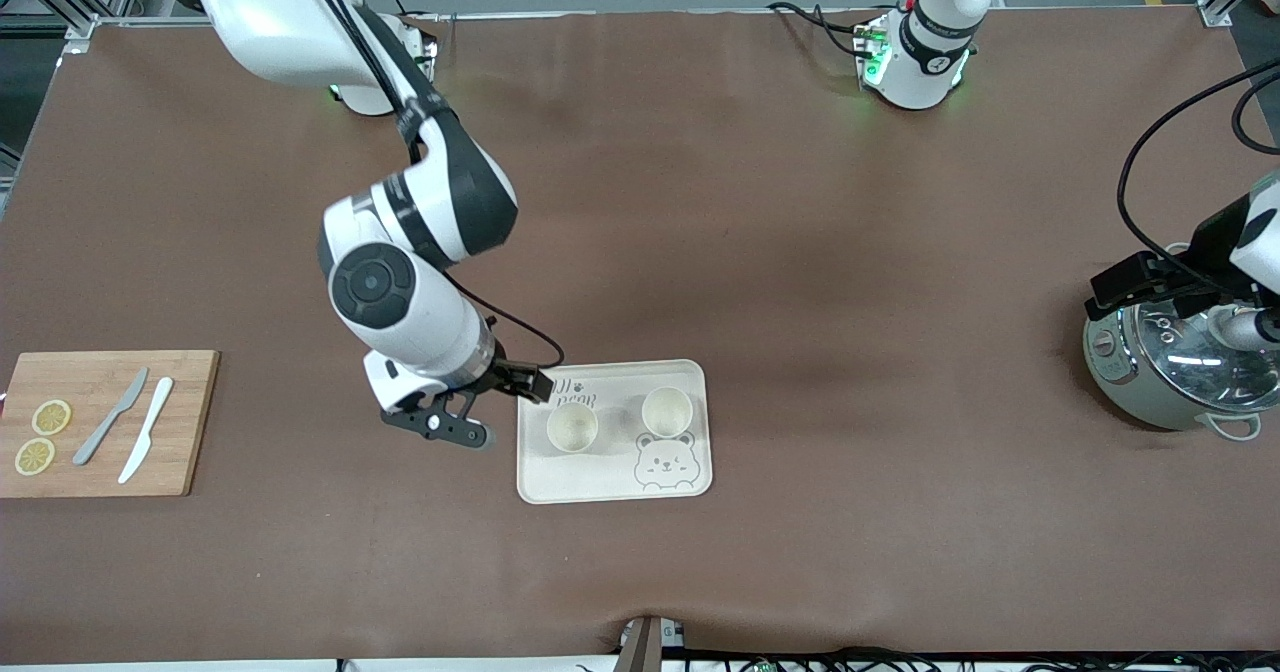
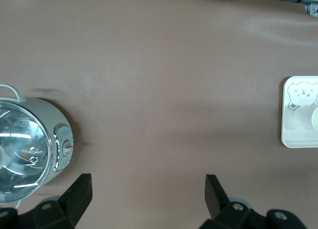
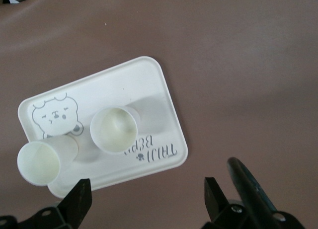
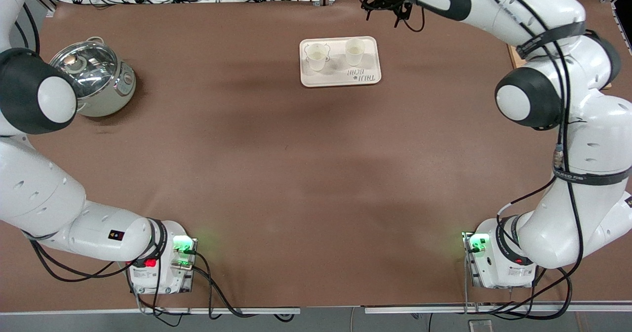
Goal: Place white IKEA cup upright on tray with both arms
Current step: 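Open the right gripper and lift it away from the tray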
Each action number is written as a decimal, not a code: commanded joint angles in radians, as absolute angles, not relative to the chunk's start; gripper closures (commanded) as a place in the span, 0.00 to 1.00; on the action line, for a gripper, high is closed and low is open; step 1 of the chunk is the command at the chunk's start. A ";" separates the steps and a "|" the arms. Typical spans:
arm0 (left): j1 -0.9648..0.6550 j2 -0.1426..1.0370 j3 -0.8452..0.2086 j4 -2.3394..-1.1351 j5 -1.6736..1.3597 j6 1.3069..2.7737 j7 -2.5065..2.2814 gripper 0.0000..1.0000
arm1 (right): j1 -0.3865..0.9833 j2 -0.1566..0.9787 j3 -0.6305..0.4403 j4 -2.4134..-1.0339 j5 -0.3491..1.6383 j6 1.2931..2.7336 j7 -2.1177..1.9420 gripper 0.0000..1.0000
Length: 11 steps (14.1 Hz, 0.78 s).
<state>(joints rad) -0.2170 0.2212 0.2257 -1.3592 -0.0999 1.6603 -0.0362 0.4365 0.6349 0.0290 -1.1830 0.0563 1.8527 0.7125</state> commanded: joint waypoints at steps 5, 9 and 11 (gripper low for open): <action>-0.218 0.212 0.245 -1.312 -0.084 1.638 -0.026 0.00 | 0.365 0.342 0.038 -1.221 0.098 1.487 0.655 0.00; -0.224 0.213 0.244 -1.313 -0.083 1.638 -0.025 0.00 | 0.279 0.166 0.032 -1.270 0.084 1.319 0.540 0.00; -0.230 0.213 0.242 -1.312 -0.080 1.638 -0.025 0.00 | 0.204 0.073 0.031 -1.354 0.069 1.315 0.421 0.00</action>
